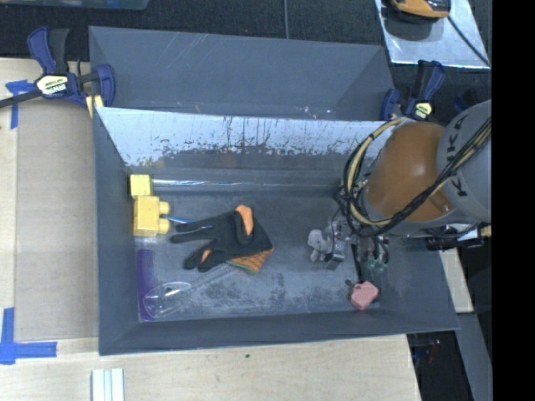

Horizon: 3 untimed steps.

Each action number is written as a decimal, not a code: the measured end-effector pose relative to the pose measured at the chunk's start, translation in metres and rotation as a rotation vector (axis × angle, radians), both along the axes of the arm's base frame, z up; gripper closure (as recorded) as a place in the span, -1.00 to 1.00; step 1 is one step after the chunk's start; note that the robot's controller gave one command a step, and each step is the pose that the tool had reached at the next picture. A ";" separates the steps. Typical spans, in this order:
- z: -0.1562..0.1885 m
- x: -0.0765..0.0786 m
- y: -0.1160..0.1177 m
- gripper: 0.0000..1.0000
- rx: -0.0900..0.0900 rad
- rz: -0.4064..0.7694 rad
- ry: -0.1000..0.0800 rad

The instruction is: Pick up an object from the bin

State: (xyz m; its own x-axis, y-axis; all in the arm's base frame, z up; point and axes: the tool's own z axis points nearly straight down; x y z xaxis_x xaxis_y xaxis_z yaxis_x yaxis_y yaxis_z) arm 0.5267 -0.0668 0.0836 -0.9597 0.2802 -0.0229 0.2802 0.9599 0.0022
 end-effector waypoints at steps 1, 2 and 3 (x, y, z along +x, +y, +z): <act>0.019 0.000 0.000 1.00 0.000 0.001 -0.001; 0.039 0.000 -0.001 1.00 0.000 0.002 0.000; 0.062 0.000 -0.001 1.00 0.000 0.003 -0.001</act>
Offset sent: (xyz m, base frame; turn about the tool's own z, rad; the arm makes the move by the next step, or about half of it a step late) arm -0.0002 -0.0004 0.0594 -0.0006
